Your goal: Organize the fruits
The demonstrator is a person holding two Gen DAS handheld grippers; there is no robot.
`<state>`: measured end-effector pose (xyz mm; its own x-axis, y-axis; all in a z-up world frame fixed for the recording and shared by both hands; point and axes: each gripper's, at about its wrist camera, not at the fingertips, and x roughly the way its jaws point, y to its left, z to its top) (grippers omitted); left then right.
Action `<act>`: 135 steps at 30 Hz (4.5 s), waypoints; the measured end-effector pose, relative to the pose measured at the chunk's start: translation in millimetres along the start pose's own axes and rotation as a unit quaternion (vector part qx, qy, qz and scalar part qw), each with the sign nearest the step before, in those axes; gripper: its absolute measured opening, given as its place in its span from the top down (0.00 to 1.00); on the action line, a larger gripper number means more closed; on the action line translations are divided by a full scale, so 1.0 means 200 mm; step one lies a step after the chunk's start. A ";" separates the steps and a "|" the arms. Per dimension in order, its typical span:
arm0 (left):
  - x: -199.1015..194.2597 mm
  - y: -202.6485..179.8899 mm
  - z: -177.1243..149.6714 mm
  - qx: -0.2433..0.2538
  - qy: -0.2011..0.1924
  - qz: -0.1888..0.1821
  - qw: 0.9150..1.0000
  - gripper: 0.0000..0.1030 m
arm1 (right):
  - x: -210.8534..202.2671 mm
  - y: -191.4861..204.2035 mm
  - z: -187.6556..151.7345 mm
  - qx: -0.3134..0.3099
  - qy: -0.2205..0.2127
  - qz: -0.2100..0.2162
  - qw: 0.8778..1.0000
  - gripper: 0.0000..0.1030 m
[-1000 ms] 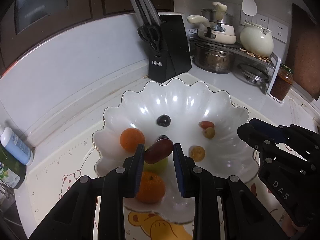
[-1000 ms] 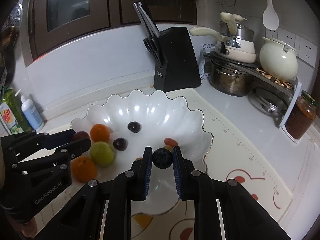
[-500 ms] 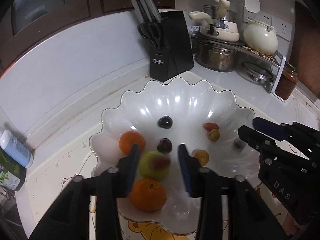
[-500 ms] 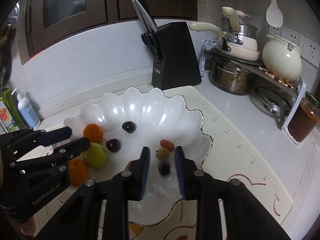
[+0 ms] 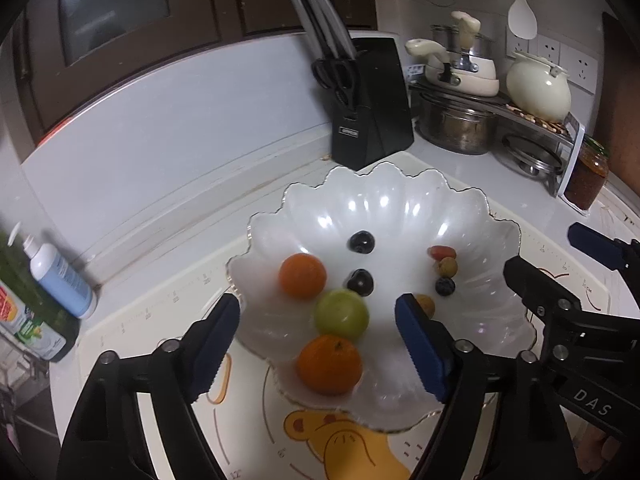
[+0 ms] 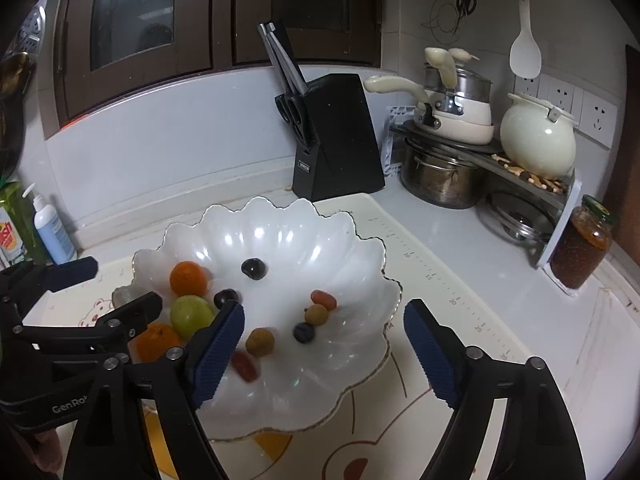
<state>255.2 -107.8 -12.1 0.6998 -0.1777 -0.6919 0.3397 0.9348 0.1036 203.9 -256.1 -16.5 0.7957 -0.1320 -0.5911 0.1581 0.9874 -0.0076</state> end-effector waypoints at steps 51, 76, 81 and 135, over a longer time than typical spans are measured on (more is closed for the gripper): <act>-0.65 0.11 -0.56 -0.070 -0.030 0.078 0.994 0.07 | -0.50 0.16 -0.39 -0.007 0.008 0.004 1.000 0.14; -0.85 0.05 -0.86 -0.108 -0.021 0.085 0.990 0.01 | -0.71 0.15 -0.61 -0.002 0.017 0.026 1.000 0.14; -0.86 0.04 -0.89 -0.109 -0.017 0.091 0.990 0.01 | -0.72 0.14 -0.64 -0.005 0.020 0.021 1.000 0.14; -0.85 0.02 -0.88 -0.117 -0.008 0.087 0.989 0.01 | -0.72 0.13 -0.64 -0.002 0.019 0.018 1.000 0.14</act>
<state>26.6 -19.1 -19.7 0.7456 -0.0114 -0.6663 0.0607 0.9969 0.0508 18.3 -199.8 -35.8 0.7782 -0.0922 -0.6212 0.1268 0.9919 0.0115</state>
